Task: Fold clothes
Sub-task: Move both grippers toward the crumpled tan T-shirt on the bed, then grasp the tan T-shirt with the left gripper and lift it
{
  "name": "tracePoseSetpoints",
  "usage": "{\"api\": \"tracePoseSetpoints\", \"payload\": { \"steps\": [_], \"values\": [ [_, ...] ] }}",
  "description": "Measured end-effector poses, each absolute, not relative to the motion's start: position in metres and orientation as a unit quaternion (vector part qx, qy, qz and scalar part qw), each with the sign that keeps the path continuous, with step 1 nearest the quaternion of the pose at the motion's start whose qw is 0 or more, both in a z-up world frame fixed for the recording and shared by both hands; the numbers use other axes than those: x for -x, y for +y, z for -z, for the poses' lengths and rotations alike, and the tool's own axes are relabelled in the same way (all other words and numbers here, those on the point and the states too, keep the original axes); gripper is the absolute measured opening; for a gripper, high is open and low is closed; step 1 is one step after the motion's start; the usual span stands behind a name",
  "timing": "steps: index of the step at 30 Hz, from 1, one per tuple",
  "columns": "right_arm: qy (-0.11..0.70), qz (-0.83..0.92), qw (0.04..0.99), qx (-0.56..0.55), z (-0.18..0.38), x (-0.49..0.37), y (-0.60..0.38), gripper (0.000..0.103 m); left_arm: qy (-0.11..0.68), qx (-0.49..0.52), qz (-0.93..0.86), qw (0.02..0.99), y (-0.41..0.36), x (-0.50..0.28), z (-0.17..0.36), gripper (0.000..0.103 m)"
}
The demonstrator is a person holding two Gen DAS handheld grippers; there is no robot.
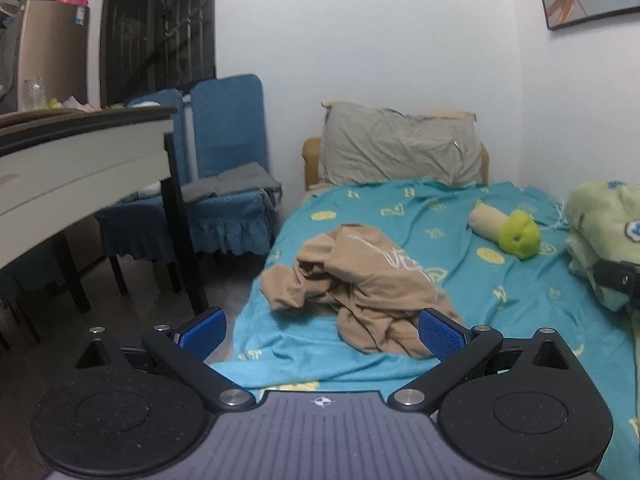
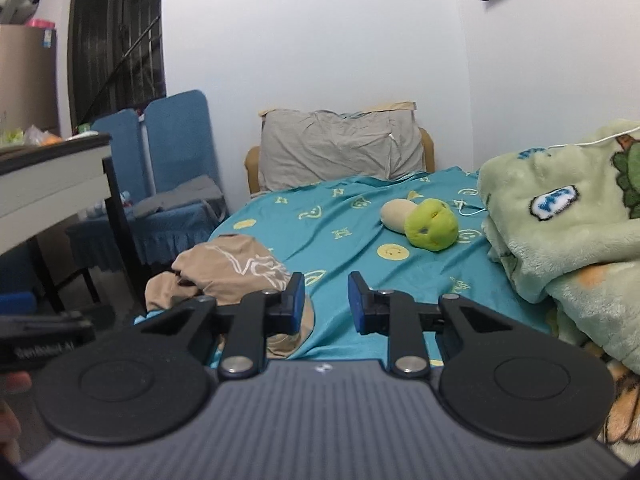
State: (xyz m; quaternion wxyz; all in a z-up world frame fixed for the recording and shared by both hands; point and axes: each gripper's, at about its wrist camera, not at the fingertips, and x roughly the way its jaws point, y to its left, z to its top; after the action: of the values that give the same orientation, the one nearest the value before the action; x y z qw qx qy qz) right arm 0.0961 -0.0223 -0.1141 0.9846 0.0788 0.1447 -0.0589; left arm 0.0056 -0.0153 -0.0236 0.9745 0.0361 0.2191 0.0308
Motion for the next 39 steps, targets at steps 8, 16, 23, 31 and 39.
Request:
{"api": "tracePoseSetpoints", "payload": {
  "steps": [8, 16, 23, 31, 39],
  "values": [
    [0.167, 0.047, 0.978, -0.116, 0.114, -0.102, -0.031, 0.031, 0.245, -0.095, -0.008, 0.965, -0.013, -0.042, 0.019, 0.103],
    [0.171, 0.018, 0.976, -0.137, 0.111, -0.112, -0.035, 0.103, 0.248, -0.209, 0.052, 0.945, -0.013, -0.107, 0.041, 0.103],
    [0.223, 0.025, 0.958, -0.177, 0.127, -0.13, -0.045, 0.103, 0.239, -0.318, 0.066, 0.915, -0.014, -0.17, 0.104, 0.092],
    [0.267, 0.028, 0.946, -0.179, 0.154, -0.163, -0.045, 0.103, 0.211, -0.312, 0.118, 0.919, -0.015, -0.212, 0.15, 0.076],
    [0.288, 0.022, 0.943, -0.166, 0.176, -0.188, -0.047, 0.103, 0.221, -0.169, 0.152, 0.948, -0.022, -0.227, 0.129, 0.017]
  ]
}}
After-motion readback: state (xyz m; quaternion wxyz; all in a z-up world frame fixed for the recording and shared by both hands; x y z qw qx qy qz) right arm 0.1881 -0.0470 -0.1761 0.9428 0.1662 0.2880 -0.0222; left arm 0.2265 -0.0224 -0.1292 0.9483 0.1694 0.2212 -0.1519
